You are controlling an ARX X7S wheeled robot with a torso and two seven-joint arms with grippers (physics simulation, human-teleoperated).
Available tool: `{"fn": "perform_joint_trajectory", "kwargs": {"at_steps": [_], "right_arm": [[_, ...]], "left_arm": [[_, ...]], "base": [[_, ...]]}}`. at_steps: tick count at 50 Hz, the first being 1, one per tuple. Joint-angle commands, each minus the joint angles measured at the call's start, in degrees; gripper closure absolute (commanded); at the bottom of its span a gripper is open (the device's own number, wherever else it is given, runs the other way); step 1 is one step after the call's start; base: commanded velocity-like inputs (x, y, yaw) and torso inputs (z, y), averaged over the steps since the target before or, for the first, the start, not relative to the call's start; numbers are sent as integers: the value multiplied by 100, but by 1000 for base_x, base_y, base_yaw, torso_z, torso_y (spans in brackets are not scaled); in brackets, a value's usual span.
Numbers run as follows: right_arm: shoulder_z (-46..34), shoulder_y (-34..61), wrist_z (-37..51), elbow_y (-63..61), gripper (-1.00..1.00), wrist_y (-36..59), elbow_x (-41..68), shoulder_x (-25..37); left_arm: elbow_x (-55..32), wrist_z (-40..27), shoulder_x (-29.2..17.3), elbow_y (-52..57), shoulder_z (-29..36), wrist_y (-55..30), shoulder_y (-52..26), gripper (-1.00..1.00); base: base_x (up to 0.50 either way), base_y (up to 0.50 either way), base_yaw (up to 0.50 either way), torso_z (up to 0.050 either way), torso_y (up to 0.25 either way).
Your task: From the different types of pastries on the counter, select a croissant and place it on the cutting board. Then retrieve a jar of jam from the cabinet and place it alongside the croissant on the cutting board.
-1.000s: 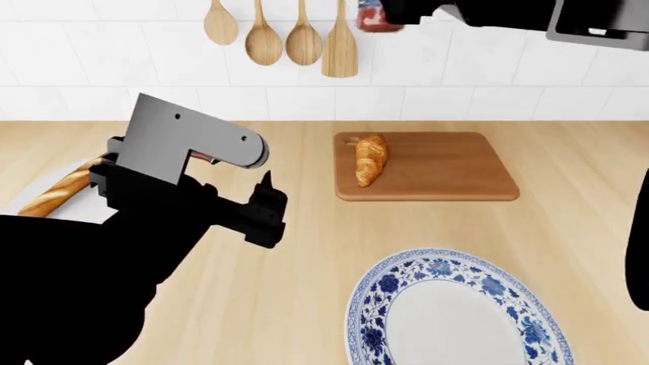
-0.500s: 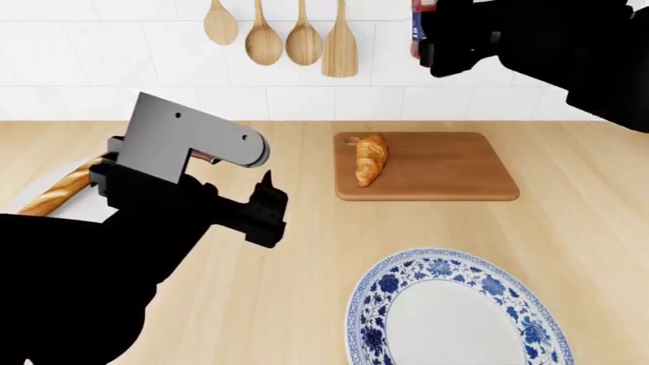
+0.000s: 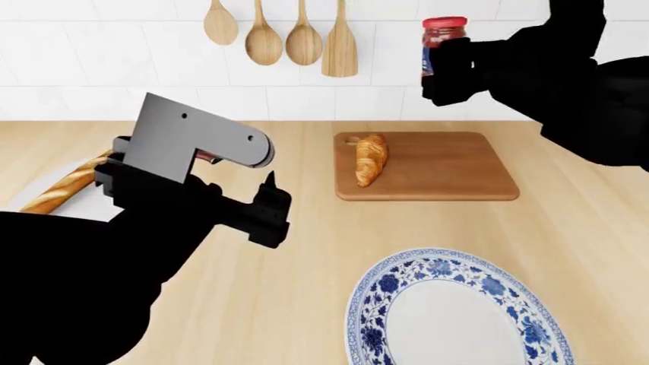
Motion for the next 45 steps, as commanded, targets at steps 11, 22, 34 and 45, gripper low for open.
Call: {"fn": "perform_joint_trajectory", "kwargs": {"at_steps": [11,22,34,45], "right_arm": [[-385,206,-232,896,100,-223,-645,-404],[-453,92,-327,796,100,-424,-760,-370],[-937,-641,-1027,890,100,-1586,-1578,-251],[-1022,-784,-1181,1117,100,-2060,-1908,-239]], "left_arm": [[-17,-17,35,-12,-30,-13,-1,-100],[-18,-14,28,-14,-44,-19,8,-100],[-84,-26,13,-36,-67,-88,-61,-100],[-94,-45,14,-26,-76,-110,-65,-100]], "base": [[0,0,0,0,1],[0,0,0,0,0],[0,0,0,0,1],[0,0,0,0,0]]}}
